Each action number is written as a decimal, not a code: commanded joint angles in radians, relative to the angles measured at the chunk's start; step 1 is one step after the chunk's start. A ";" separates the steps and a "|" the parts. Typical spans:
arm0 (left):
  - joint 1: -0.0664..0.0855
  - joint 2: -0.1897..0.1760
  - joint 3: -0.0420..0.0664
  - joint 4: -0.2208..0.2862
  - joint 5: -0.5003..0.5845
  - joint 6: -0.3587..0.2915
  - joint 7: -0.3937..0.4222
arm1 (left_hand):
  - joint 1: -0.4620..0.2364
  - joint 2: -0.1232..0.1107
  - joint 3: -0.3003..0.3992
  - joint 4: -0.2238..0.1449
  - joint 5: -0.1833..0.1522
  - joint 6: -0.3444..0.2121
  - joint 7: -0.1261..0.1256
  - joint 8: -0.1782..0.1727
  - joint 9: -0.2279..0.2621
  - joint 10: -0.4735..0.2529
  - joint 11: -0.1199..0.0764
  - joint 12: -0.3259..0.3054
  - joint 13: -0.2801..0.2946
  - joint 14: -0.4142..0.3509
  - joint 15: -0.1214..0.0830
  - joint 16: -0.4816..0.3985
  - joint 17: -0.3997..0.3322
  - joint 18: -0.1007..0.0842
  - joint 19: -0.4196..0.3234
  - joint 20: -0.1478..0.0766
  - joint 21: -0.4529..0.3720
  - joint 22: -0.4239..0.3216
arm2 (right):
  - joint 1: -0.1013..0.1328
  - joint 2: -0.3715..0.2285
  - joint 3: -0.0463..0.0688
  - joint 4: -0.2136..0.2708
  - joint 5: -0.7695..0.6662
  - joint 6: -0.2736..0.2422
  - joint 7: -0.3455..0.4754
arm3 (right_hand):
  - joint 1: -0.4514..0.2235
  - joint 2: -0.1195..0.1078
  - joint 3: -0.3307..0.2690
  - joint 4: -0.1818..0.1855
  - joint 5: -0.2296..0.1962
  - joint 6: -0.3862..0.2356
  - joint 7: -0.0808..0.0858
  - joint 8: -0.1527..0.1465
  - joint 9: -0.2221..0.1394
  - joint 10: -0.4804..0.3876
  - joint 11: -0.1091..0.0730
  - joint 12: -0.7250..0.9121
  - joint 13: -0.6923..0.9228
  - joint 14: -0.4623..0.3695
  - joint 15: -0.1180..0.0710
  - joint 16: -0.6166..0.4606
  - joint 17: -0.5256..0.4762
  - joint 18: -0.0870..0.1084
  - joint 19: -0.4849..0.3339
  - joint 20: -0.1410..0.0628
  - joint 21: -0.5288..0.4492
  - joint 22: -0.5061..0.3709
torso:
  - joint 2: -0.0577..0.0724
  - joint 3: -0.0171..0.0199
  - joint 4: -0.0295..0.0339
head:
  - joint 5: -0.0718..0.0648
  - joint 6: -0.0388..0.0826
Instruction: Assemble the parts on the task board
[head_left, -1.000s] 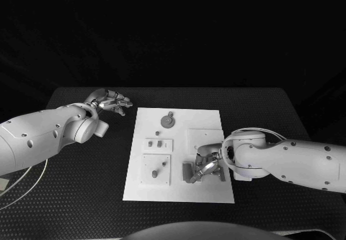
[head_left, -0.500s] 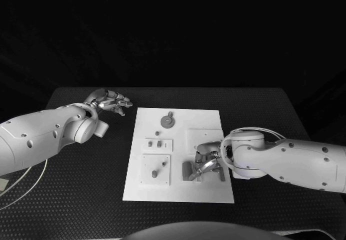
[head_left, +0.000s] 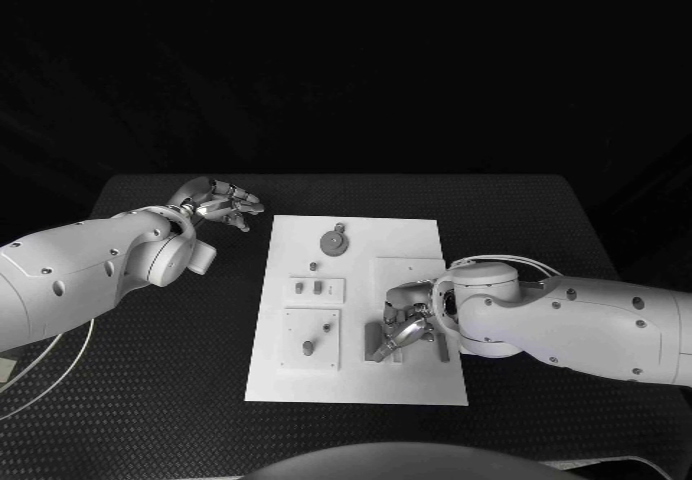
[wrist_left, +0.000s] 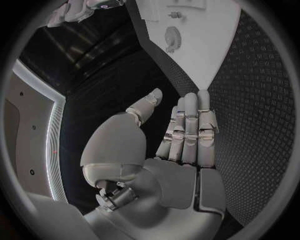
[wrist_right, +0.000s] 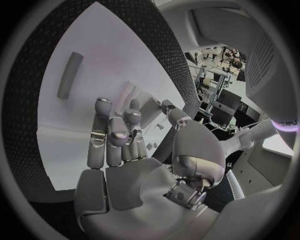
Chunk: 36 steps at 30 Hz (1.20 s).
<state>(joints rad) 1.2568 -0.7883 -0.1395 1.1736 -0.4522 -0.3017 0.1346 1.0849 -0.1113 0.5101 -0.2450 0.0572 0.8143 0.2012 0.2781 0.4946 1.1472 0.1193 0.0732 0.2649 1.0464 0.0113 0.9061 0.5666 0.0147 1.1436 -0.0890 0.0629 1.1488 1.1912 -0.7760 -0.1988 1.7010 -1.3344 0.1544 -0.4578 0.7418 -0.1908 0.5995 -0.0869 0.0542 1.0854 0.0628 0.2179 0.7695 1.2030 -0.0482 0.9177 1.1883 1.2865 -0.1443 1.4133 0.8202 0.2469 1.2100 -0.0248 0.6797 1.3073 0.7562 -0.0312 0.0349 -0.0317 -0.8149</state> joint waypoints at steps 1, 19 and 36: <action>0.000 0.002 0.001 0.002 0.004 0.012 0.007 | -0.011 0.002 0.002 0.006 -0.005 -0.007 -0.001 0.003 -0.001 -0.006 -0.001 -0.003 0.001 0.004 -0.003 -0.006 0.001 0.020 0.000 0.000 0.006 -0.002 | 0.000 -0.002 0.001 -0.006 -0.023 0.038 0.005 | 0.022 -0.012 0.001 -0.016 -0.003 0.010 0.000 0.003 0.000 0.009 0.000 0.006 0.002 0.000 -0.009 0.004 0.001 0.015 0.006 -0.004 0.004 0.021 | 0.000 -0.0007 0.0006 | -0.001 0.000; 0.000 0.001 0.001 0.001 0.004 0.011 0.006 | -0.010 0.002 0.002 0.005 -0.005 -0.007 -0.001 0.003 -0.002 -0.006 -0.001 -0.003 0.002 0.004 -0.003 -0.006 0.001 0.020 0.000 0.000 0.006 -0.002 | -0.001 -0.008 0.000 -0.006 0.030 0.041 0.022 | 0.041 -0.062 0.013 -0.029 -0.003 0.011 0.001 -0.002 0.000 0.009 0.002 0.004 0.002 0.001 -0.007 0.001 0.000 0.015 0.009 0.000 0.003 0.018 | 0.000 0.0000 0.0001 | 0.000 -0.002; 0.000 -0.001 0.000 0.002 0.004 0.011 0.006 | -0.009 0.001 0.003 0.004 -0.005 -0.007 -0.001 0.004 -0.002 -0.006 -0.001 -0.003 0.002 0.003 -0.003 -0.006 0.001 0.020 -0.001 0.000 0.006 -0.002 | -0.001 -0.034 0.001 0.014 0.065 0.033 0.026 | 0.021 -0.087 0.023 0.014 -0.003 0.012 0.002 -0.005 0.001 0.008 0.002 0.003 0.004 0.002 -0.007 0.000 -0.001 0.015 0.011 0.000 0.001 0.019 | 0.000 -0.0006 0.0001 | 0.004 -0.002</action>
<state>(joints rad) 1.2568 -0.7905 -0.1396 1.1736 -0.4522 -0.3009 0.1339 1.0849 -0.1113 0.5101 -0.2450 0.0572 0.8143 0.2012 0.2780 0.4946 1.1489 0.1177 0.0732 0.2653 1.0464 0.0113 0.9061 0.5663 0.0147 1.1437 -0.0890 0.0629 1.1480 1.1910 -0.8114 -0.1979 1.7134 -1.2759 0.1841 -0.4411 0.7664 -0.2686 0.6231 -0.0764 0.0543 1.0924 0.0623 0.2184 0.7696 1.2031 -0.0480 0.9177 1.1913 1.2882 -0.1464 1.4131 0.8199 0.2459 1.2169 -0.0249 0.6797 1.3080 0.7559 -0.0314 0.0350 -0.0280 -0.8167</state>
